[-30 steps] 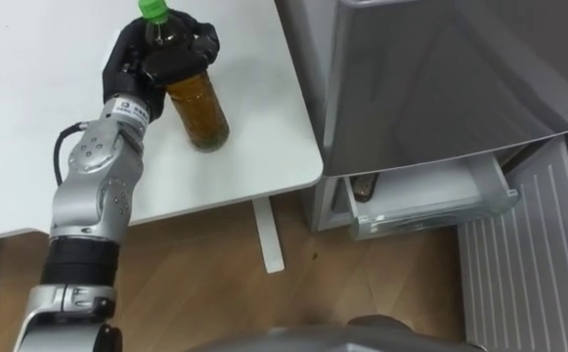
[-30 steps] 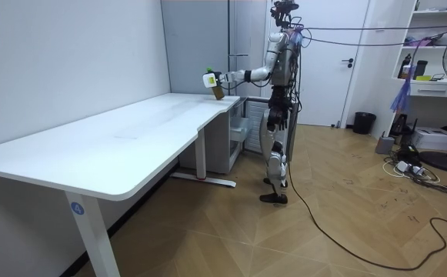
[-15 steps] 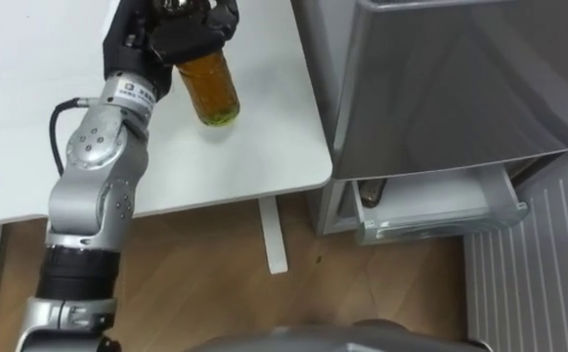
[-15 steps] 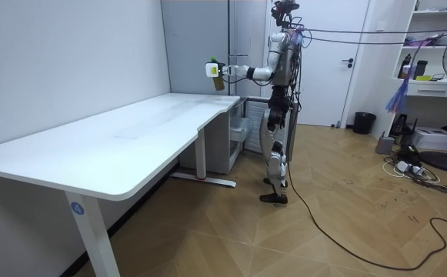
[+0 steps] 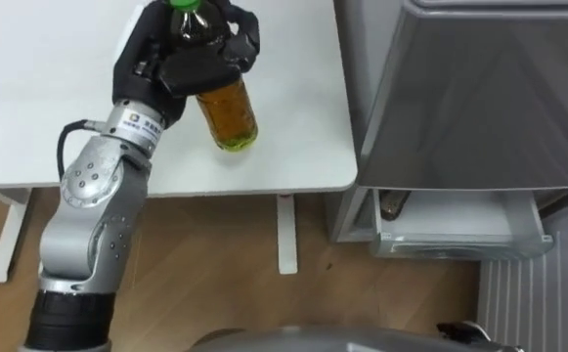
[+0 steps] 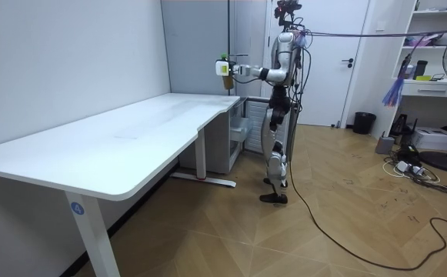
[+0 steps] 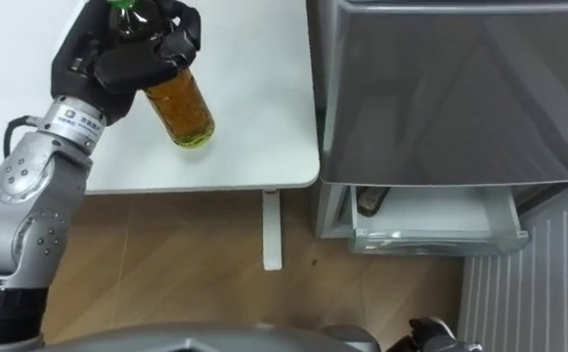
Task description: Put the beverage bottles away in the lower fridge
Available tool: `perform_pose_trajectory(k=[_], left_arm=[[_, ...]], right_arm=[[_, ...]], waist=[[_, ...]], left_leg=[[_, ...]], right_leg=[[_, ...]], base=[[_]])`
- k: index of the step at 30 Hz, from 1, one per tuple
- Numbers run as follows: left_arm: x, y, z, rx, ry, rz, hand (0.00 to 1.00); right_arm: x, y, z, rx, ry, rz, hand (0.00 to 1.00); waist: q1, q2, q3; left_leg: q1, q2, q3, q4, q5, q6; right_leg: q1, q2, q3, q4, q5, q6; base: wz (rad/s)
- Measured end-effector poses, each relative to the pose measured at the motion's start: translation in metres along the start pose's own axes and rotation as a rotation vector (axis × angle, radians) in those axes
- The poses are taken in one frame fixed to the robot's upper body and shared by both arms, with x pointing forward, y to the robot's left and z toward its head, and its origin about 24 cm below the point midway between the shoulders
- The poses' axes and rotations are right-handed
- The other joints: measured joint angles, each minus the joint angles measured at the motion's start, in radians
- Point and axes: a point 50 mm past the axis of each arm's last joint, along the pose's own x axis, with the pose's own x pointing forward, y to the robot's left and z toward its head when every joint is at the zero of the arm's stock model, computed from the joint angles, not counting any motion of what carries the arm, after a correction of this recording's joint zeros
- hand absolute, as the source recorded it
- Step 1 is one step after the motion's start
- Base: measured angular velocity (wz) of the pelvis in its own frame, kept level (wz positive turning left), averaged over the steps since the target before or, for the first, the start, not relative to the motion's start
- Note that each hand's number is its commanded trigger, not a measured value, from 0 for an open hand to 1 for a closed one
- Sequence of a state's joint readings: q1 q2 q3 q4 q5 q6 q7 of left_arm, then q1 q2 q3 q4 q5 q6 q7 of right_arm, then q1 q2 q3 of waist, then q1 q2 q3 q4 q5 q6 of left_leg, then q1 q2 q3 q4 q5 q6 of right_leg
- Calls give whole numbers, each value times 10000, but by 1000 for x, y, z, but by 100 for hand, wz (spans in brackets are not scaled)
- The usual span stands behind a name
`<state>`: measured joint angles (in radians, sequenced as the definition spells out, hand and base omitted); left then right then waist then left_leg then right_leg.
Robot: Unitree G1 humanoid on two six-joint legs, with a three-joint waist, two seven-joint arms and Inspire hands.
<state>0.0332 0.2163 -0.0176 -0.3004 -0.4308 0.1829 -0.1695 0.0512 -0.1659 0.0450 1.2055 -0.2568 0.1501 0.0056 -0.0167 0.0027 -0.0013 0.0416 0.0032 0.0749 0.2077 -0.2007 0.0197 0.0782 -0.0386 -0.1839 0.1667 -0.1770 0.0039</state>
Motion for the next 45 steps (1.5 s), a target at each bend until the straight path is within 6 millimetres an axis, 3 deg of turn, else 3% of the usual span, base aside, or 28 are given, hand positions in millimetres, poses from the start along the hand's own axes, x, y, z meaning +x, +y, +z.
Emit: perform_pose_trajectory(k=[10,20,28,37,45], left_arm=[[-2,-21,-9,-10,409,-1747,100],[-3,-33,-11,-849,411,-3006,100],[-8,-35,-22,-1144,826,-3533,100],[-22,-41,-46,-1759,1856,-3768,100],[-24,-45,-60,-2769,2324,-3954,100]], right_arm=[[0,-8,7,-212,-327,-138,0],[0,-15,15,-548,-500,-272,0],[0,-15,27,-864,-829,-195,0],[-1,-17,38,-1447,-1220,-145,0],[-8,-10,69,-1983,-2489,177,0]], waist=[[189,169,-6],[213,323,51],[247,173,193],[244,141,174],[268,196,101]], left_leg=[[-394,5,-53,143,1,1],[-456,4,-156,152,1,1],[-408,-4,-196,185,13,0],[-668,-22,-194,250,13,1],[-432,-1,-199,244,14,0]], right_leg=[[-186,-32,-170,16,-14,6],[-196,-54,-366,21,-15,6],[-100,-53,-399,17,-36,-1],[-293,-93,-560,18,-54,11],[-97,-96,-666,94,-55,11]], base=[[6],[3],[1],[3],[-1]])
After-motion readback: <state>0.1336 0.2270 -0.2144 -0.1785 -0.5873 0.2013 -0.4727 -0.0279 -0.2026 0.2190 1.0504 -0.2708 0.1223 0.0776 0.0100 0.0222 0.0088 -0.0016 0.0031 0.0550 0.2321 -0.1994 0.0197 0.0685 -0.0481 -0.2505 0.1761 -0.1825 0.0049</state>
